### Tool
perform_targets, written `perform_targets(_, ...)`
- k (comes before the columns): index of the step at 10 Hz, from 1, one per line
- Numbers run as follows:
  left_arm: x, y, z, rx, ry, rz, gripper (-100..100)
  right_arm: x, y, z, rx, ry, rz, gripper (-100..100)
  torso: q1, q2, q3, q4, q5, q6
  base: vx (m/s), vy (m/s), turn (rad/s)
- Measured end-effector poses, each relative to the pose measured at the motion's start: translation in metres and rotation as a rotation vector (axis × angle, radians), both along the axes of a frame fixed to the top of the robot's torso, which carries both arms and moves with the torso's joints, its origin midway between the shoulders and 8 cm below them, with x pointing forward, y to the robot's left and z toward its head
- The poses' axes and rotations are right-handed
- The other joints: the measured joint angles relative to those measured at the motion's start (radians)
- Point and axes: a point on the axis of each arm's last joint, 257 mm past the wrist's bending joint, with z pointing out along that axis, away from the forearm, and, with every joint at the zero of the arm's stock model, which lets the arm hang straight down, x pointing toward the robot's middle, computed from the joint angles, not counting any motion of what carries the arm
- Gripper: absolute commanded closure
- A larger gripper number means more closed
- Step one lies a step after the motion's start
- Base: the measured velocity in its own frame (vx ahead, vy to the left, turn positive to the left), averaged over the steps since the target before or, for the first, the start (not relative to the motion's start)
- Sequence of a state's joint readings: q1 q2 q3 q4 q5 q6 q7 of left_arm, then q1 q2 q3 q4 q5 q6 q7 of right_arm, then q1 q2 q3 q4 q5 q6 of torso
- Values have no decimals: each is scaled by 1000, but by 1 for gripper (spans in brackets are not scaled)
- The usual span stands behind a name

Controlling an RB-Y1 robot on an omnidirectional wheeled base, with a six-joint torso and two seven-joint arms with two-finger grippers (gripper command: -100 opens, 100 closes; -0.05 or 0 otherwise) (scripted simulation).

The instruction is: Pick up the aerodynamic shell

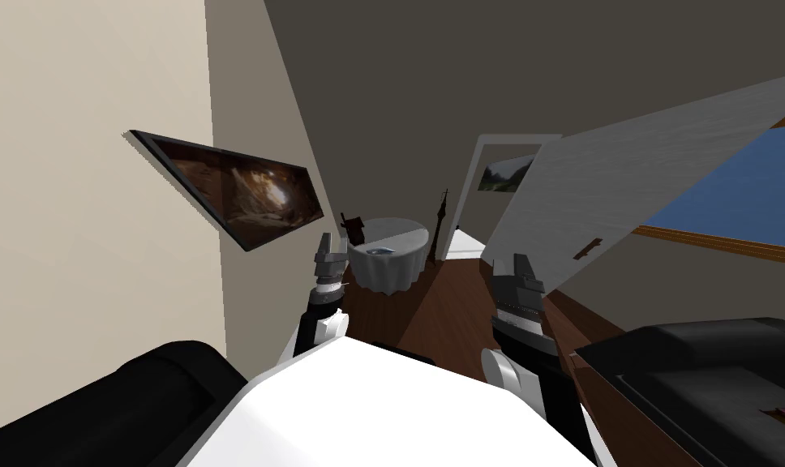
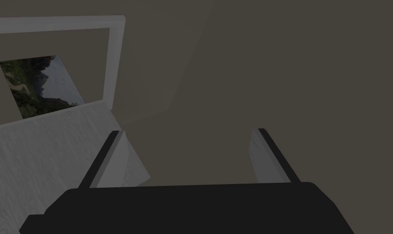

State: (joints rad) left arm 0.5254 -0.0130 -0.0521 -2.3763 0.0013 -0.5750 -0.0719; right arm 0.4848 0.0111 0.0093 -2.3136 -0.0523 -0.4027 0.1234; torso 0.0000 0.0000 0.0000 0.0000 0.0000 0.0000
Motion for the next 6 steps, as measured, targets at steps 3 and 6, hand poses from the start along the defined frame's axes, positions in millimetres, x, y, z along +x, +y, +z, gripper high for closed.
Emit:
perform_targets(3, 13, 0, -11, 44, 67, -31, -100, 0, 0, 0, 0, 0, 0, 0, -1, 0, 0, 0, 0, 0, 3, -20, 7)
perform_targets(6, 29, 10, -30, 66, 154, -48, -100, 0, 0, 0, 0, 0, 0, 0, -1, 0, 0, 0, 0, 0, 3, -16, 12)
